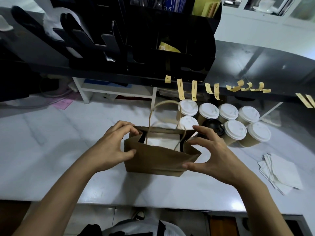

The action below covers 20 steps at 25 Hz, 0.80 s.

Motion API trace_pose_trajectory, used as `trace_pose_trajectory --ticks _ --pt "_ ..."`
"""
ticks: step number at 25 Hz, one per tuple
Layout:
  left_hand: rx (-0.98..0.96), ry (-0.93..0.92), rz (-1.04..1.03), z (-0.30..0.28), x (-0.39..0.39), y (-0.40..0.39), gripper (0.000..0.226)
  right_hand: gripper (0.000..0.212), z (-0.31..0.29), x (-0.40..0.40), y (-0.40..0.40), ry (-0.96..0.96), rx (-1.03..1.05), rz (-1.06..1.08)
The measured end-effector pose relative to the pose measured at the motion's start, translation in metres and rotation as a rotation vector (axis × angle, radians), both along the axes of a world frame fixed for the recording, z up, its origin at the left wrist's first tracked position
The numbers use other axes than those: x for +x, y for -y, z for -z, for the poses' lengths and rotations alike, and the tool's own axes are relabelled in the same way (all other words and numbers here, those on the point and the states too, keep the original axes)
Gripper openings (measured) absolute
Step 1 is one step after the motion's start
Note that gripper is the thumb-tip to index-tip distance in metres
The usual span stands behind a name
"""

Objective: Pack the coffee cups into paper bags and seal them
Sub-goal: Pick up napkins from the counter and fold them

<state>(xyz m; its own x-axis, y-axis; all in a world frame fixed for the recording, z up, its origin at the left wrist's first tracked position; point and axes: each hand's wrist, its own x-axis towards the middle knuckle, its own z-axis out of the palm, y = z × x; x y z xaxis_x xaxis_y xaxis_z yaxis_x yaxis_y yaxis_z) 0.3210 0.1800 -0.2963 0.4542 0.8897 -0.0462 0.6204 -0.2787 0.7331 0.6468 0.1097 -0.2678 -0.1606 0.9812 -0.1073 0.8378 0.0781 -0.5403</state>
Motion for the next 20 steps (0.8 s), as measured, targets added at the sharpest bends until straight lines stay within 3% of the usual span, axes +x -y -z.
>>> trace_pose_trajectory --ticks 6,12,16,20 --pt "0.059 0.051 -0.134 0.011 0.005 -0.006 0.040 0.017 0.011 -0.002 -0.009 -0.003 0.253 0.046" --pt "0.047 0.128 -0.174 0.013 0.009 -0.007 0.051 0.030 0.024 -0.006 -0.012 -0.119 0.248 0.160" --pt "0.148 0.053 -0.132 0.014 0.008 -0.008 0.019 0.022 0.025 -0.002 -0.018 -0.087 0.270 0.100" --pt "0.172 0.063 -0.141 0.016 0.007 -0.007 0.016 0.017 0.025 -0.004 -0.021 -0.123 0.261 0.119"
